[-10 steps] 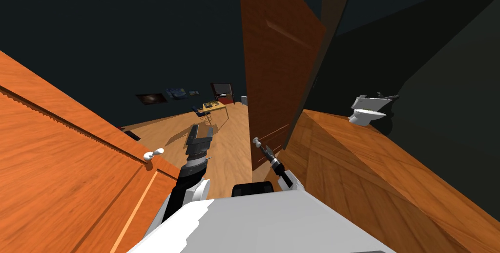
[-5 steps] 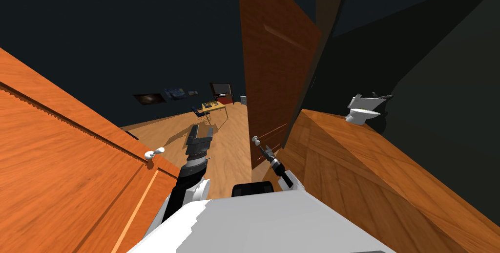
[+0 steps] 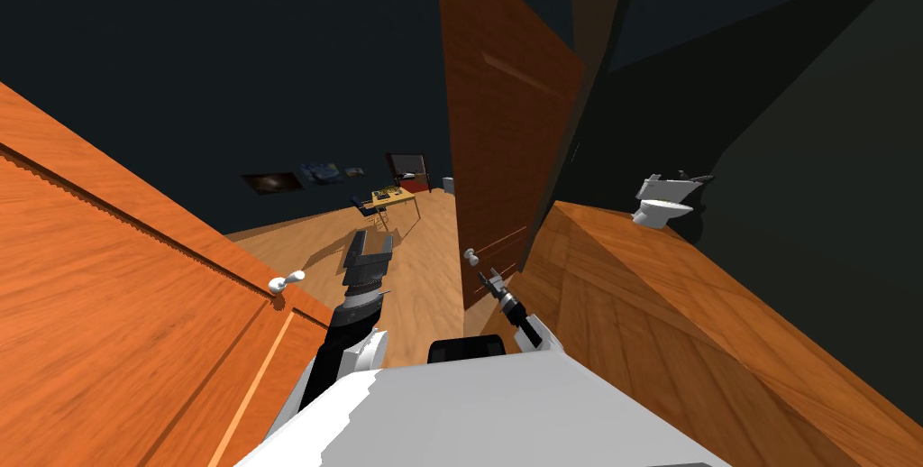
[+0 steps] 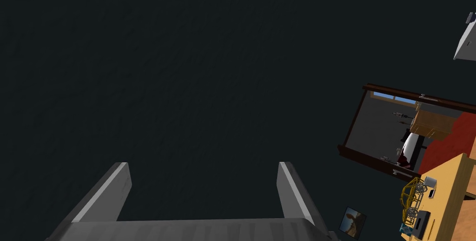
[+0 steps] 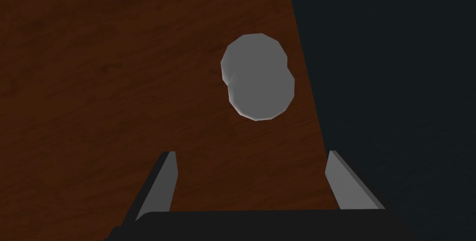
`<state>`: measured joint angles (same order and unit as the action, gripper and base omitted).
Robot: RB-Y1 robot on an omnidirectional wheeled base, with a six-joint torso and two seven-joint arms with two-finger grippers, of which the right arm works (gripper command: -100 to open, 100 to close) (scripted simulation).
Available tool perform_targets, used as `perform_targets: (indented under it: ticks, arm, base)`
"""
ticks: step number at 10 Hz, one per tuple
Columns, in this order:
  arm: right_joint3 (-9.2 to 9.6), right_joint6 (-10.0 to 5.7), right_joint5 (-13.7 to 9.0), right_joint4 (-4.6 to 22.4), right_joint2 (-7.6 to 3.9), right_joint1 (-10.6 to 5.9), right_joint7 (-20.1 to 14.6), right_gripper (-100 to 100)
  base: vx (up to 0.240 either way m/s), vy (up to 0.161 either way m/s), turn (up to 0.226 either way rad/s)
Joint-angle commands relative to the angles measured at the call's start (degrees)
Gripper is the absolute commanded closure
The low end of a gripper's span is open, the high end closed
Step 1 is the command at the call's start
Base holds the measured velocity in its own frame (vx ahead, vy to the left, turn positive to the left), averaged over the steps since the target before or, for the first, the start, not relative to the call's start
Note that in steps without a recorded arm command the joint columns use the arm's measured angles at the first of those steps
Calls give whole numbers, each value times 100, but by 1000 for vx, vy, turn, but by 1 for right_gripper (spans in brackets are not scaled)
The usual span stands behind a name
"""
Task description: Push the door open
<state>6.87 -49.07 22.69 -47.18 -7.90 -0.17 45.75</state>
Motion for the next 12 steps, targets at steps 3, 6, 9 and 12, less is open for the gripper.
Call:
perform_targets:
  ticks: [3,6,9,12]
  arm:
    - [123,7,-82,-15,-57,16,542,-100]
    - [211,12,-140,-28,-99,28,984,-100]
    - [285,17,-189,-38,-134,38,1415,-100]
    - [365,21,-242,-50,-172,49,1880,-100]
  base:
    - [-39,-3,-22]
    - [-40,-3,-20]
    - [-36,-2,-16]
    - [-37,-3,-19]
